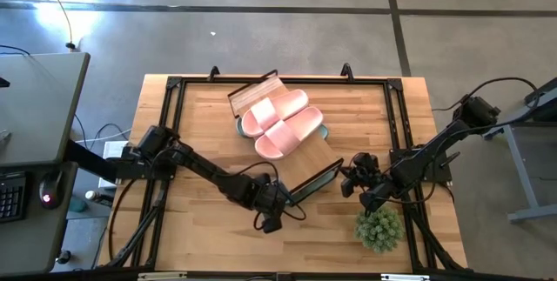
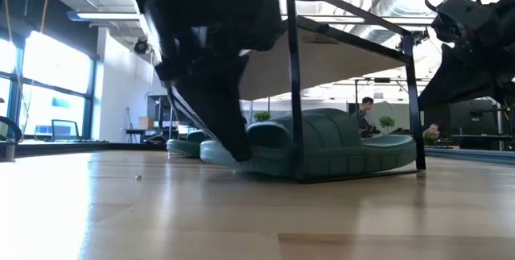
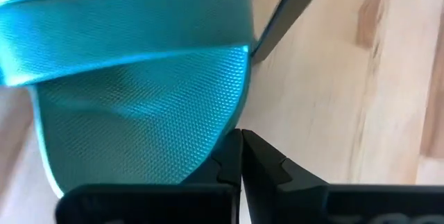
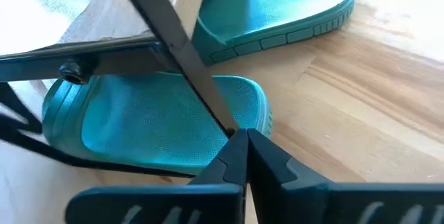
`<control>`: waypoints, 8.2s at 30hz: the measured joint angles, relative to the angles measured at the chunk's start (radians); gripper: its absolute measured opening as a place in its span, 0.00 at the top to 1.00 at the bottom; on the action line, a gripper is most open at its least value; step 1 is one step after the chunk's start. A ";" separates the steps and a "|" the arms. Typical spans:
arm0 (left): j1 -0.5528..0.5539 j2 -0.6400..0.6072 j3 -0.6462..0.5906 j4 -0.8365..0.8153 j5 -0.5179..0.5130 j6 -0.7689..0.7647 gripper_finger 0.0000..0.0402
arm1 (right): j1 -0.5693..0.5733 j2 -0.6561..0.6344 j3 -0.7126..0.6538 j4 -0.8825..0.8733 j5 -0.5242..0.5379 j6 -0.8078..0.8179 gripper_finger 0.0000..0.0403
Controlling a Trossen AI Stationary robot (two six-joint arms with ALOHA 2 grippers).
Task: Pick and place slides into the shelf
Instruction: Put the green slide under the shelf
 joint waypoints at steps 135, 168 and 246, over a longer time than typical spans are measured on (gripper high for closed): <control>-0.090 -0.585 -0.724 0.482 -0.063 0.104 1.00 | -1.467 0.164 0.000 0.282 -1.413 -0.741 1.00; -0.037 -0.351 -0.592 0.522 -0.051 0.044 1.00 | -1.355 0.284 0.000 0.425 -1.429 -0.710 1.00; 0.024 -0.247 -0.463 0.454 -0.035 0.186 1.00 | -1.328 0.285 0.000 0.438 -1.429 -0.718 1.00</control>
